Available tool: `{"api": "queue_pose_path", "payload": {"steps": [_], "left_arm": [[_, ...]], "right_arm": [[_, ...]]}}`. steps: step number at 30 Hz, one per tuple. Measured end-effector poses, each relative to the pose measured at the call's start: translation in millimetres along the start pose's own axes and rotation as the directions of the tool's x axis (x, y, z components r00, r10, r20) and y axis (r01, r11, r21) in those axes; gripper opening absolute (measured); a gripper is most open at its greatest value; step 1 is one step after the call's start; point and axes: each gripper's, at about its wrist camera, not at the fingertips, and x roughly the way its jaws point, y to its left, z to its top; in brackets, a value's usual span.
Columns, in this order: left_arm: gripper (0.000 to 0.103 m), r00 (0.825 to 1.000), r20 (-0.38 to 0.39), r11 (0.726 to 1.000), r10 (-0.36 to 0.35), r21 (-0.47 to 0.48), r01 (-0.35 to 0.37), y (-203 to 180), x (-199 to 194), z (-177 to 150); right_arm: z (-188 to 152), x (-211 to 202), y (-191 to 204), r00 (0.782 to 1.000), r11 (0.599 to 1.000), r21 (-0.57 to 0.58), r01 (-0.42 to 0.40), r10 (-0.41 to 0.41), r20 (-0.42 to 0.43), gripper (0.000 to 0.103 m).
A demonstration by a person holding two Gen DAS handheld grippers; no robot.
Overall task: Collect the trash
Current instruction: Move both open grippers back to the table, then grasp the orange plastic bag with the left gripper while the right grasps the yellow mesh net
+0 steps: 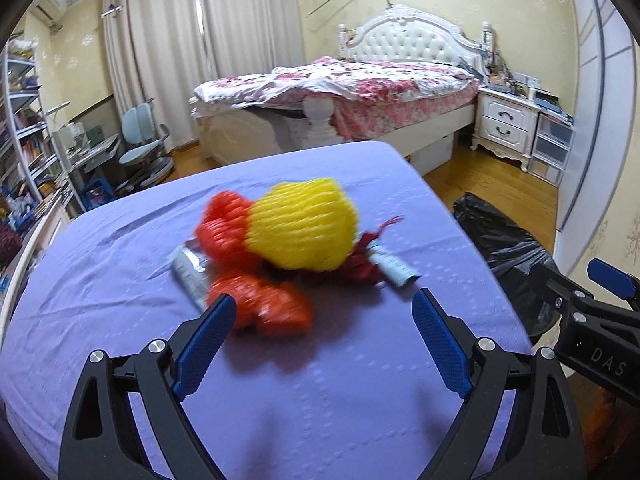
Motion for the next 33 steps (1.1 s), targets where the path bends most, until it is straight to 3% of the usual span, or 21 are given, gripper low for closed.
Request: {"api": "queue_pose_path", "payload": {"steps": [9,13,21,27,33], "left_arm": [[0.09,0.998,-0.035,0.997,0.059,-0.053,-0.061,30.9,20.7,-1.8],[0.09,0.995,-0.103,0.994,0.019,-0.106,-0.03,43.6,37.2,-2.7],[0.09,0.99,-0.14,0.983,-0.022,-0.183,-0.004,62.6,42.1,-5.4],[0.09,0.988,-0.154,0.981,0.003,-0.192,-0.032,77.9,36.8,-14.8],[0.09,0.992,-0.127,0.979,-0.013,-0.202,-0.013,83.0,27.8,-16.1]], "right_arm": [[-4.8,4.5,38.7,0.999,0.997,-0.07,-0.024,0.022,-0.03,0.092],[-4.1,8.1,42.5,0.999,0.998,-0.06,-0.029,0.027,-0.04,0.092],[-5.0,10.7,47.6,0.998,0.996,-0.084,-0.019,0.015,-0.054,0.092],[-5.5,11.1,48.7,0.998,0.996,-0.085,-0.019,0.014,-0.054,0.092],[-6.7,11.3,49.7,0.999,0.995,-0.094,-0.014,0.009,-0.049,0.092]]}}
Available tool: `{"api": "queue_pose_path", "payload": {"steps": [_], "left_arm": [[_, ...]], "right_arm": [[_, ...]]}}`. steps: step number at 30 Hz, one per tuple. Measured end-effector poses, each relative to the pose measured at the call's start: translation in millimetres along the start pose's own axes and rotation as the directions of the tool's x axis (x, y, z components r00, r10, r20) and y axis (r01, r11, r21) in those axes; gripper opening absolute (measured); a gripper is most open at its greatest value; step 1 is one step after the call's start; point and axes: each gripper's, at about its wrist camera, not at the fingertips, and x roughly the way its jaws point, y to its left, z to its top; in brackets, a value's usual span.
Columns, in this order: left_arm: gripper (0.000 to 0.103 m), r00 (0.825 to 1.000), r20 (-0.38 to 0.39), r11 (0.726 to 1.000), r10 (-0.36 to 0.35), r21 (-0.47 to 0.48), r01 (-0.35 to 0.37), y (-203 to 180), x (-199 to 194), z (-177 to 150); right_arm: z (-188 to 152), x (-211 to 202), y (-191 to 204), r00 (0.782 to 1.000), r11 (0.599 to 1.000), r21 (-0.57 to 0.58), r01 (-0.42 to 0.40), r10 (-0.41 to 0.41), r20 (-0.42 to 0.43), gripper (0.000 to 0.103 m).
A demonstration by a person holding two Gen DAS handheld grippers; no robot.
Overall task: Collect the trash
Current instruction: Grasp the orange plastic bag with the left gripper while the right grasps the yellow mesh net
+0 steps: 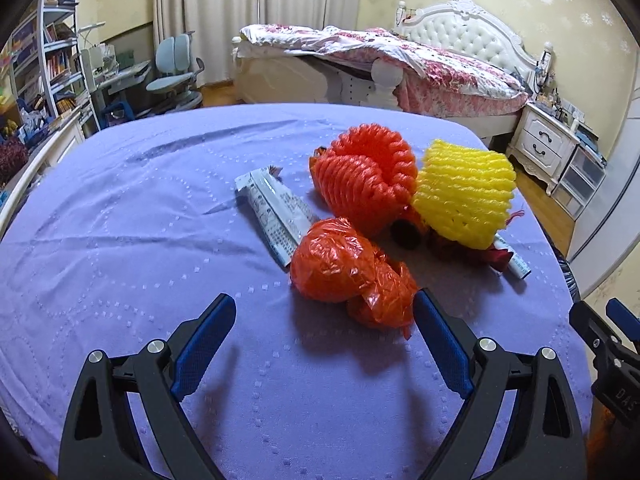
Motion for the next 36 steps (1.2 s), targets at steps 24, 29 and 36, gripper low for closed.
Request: {"api": "queue_pose_path", "payload": {"steps": [24,29,36], "left_arm": [[0.054,0.999,-0.004,0.997,-0.038,0.072,0.038,15.8,-2.8,-5.0],[0.054,1.0,0.021,0.998,-0.008,0.067,0.006,31.4,-13.1,-8.2],[0.054,0.994,0.065,0.994,0.092,0.057,-0.096,65.5,-13.9,-4.3]], "right_arm": [[4.7,3.6,30.3,0.997,0.995,-0.062,-0.074,0.074,-0.005,0.092],[14.2,5.1,52.1,0.994,0.989,-0.104,-0.103,0.104,0.011,0.092],[29.2,19.8,78.2,0.992,0.982,-0.145,-0.12,0.124,0.014,0.092]]}}
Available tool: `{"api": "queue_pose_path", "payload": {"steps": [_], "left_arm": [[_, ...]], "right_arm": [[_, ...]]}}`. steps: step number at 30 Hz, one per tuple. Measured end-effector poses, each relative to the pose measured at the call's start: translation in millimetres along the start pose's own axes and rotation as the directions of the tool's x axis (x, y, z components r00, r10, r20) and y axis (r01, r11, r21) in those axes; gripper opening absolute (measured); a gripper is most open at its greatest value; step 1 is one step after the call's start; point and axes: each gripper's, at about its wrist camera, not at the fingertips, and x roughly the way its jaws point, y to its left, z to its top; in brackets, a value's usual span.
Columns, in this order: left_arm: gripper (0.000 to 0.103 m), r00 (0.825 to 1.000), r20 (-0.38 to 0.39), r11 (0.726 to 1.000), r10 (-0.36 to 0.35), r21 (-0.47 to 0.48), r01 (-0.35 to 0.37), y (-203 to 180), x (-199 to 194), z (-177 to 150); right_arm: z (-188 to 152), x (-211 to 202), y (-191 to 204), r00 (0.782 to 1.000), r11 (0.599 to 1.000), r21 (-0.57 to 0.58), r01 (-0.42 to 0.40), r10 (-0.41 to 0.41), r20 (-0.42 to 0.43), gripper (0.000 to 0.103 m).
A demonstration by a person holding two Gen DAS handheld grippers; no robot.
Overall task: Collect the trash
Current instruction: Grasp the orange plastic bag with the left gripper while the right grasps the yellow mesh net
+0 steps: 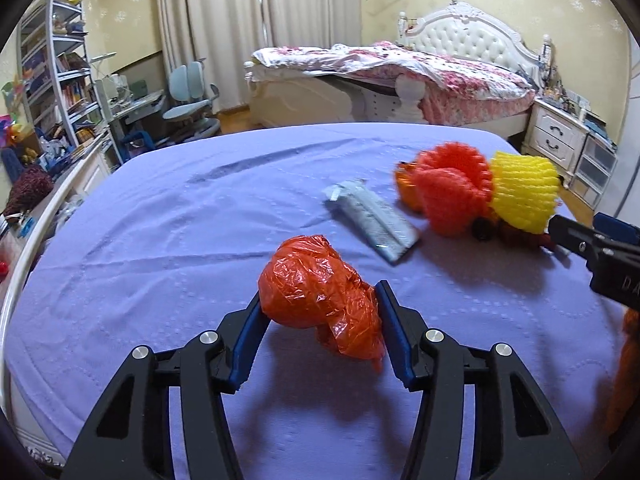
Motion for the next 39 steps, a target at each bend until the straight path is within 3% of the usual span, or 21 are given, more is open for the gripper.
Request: {"api": "queue_pose_path", "payload": {"steps": [7,12,16,19,32,39], "left_arm": [[0.054,0.999,-0.021,0.997,0.047,-0.056,-0.048,35.4,14.8,1.2],[0.054,0.999,-0.052,0.993,0.015,-0.115,-0.021,45.7,20.4,-0.7],[0.054,0.999,-0.05,0.993,0.013,-0.118,-0.019,44.1,19.6,-2.2],[0.054,0.999,-0.046,0.993,0.015,-0.116,-0.021,44.3,18.2,-3.4],[0.054,1.0,0.018,0.991,0.002,-0.133,0.0,47.8,4.1,-1.2],[0.054,0.996,0.066,0.993,-0.056,-0.096,0.062,20.8,-16.5,3.6]], "right_arm": [[15.3,16.1,15.5,1.0,1.0,-0.015,-0.005,0.005,0.0,0.089],[19.8,24.8,19.8,0.999,0.999,-0.01,-0.035,0.035,-0.022,0.062],[18.2,22.8,23.6,0.999,0.999,-0.017,-0.036,0.036,-0.005,0.047],[16.6,17.5,23.4,0.999,0.999,-0.009,-0.048,0.048,0.013,0.042],[12.0,-11.4,5.8,0.997,0.998,0.035,-0.045,0.042,0.07,0.041],[1.7,-32.3,-18.9,0.996,0.997,0.077,-0.018,0.012,0.083,0.041]]}}
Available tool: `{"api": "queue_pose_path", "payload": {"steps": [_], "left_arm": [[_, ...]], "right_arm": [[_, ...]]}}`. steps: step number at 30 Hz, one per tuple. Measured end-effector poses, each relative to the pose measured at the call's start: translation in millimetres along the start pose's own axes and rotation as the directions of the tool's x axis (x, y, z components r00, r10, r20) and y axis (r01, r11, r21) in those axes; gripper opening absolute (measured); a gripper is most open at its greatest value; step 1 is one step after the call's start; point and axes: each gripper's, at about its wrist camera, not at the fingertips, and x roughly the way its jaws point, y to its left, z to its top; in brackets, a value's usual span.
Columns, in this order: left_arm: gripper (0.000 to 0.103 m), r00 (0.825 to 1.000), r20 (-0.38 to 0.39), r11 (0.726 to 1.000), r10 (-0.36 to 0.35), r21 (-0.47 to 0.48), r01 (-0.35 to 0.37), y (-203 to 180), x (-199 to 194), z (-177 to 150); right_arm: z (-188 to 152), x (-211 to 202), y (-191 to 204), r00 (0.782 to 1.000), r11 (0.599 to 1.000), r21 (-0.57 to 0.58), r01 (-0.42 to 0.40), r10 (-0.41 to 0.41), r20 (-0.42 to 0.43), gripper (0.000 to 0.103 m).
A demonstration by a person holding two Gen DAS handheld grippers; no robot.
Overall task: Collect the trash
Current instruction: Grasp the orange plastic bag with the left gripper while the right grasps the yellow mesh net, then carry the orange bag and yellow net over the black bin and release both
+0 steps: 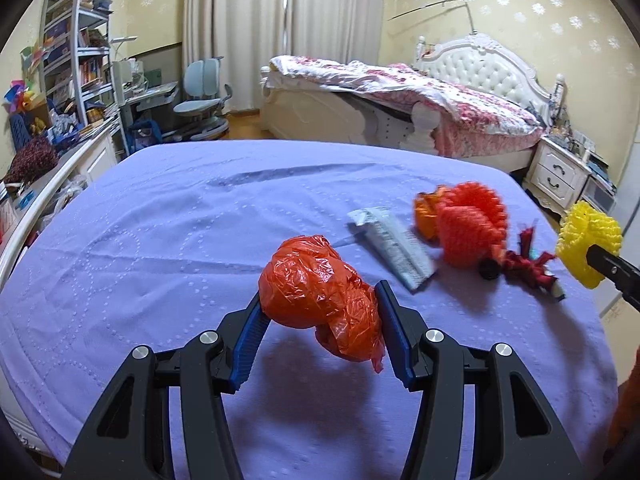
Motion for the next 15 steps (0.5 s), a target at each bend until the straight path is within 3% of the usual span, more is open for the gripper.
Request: {"api": "queue_pose_path", "payload": {"steps": [8,15], "left_arm": [[0.054,0.99,0.058,0.988,-0.131,0.09,0.125,-64.0,-22.6,1.3],[0.054,0.969,0.054,0.953,-0.243,0.202,0.227,-138.0,-21.1,3.9]], "right_arm": [[-7.4,-21.6,-40.3,0.997,0.996,0.044,0.072,-0.073,0.028,0.041],[-14.0,-32.7,-81.9,0.989,0.985,0.099,0.142,-0.146,0.039,0.041]]}}
